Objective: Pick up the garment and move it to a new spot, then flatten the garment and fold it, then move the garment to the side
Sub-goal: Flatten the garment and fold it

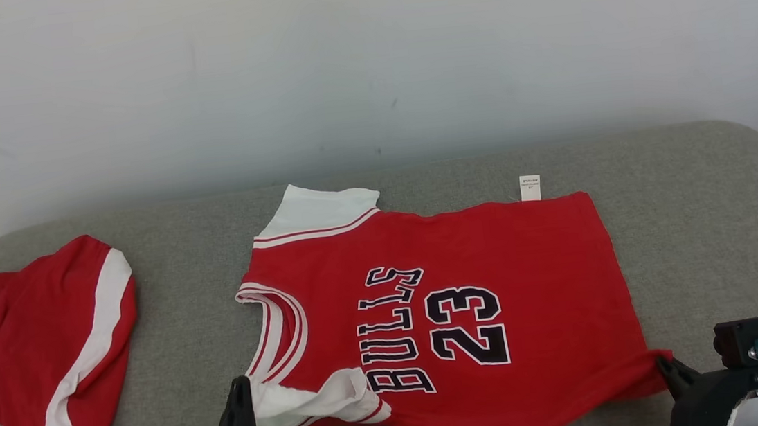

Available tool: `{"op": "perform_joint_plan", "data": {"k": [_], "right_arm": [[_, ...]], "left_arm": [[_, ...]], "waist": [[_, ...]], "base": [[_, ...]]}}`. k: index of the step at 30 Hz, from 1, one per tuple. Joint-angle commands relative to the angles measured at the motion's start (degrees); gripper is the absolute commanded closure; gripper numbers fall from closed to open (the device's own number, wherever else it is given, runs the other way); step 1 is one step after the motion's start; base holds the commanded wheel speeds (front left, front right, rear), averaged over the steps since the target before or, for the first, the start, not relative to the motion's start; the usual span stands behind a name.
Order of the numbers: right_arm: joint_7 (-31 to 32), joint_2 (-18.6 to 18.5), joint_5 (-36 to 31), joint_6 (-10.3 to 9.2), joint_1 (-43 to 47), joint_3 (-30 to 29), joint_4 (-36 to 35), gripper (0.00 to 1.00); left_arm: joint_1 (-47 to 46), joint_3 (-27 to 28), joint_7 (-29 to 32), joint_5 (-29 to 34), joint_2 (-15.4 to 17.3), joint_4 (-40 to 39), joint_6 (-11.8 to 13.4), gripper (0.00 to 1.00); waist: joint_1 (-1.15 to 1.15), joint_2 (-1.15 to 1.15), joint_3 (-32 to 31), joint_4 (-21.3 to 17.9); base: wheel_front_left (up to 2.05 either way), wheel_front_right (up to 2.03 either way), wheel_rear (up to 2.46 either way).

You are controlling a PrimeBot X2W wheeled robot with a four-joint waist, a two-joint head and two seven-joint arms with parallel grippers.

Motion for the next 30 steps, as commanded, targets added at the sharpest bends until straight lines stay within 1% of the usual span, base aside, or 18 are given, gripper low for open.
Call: {"op": "perform_joint_plan", "data": {"k": [1,5,9,11,15,21,30], "right_arm": [[0.46,-0.7,0.55,-0.15,-1.97,0.84,1.68,1.0],[0.39,-1.78,0.55,-0.15,-7.29,1.95,6.96,1.0],[-1.13,-1.79,0.54,-0.15,-13.18,1.93,12.54,1.0],[-2.42,-1.56,0.08,-0.15,-17.05,2.55,16.66,1.0],[-3.7,-1.67,0.4,-0.15,-21.48,4.3,21.64,1.0],[-5.6,-1.26,-1.16,-0.15,-25.69,3.75,29.03,1.0],[-10.09,-0.37,-2.06,-0.15,-29.08,4.24,35.58,1.0]], "left_arm": [[-2.73,-0.02,0.63,0.62,0.52,2.06,0.04,1.0],[-9.5,0.15,0.81,1.44,0.6,7.41,-0.42,1.0],[-15.41,0.48,-0.11,2.23,0.73,12.81,-1.01,1.0],[-19.46,0.19,-0.62,2.87,0.79,16.68,-1.96,1.0],[-24.38,-0.53,-1.17,3.37,0.87,21.86,-3.58,1.0],[-30.39,-1.67,-2.48,4.7,0.18,28.77,-5.36,1.0],[-35.79,-3.06,-3.98,6.49,-0.21,36.15,-7.17,1.0]], "waist": [[-0.01,0.0,1.07,-0.21],[-0.01,0.0,2.69,-0.6],[-0.01,0.0,4.61,-1.01],[-0.01,0.0,6.12,-1.25],[-0.01,0.0,7.77,-1.46],[-0.01,0.0,9.39,-1.34],[-0.01,0.0,9.84,-1.5]], "base": [[0.0,0.0,0.0],[0.0,0.0,0.0],[0.0,0.0,0.0],[0.0,0.0,0.0],[0.0,0.0,0.0],[0.0,0.0,0.0],[0.0,0.0,0.0]]}}
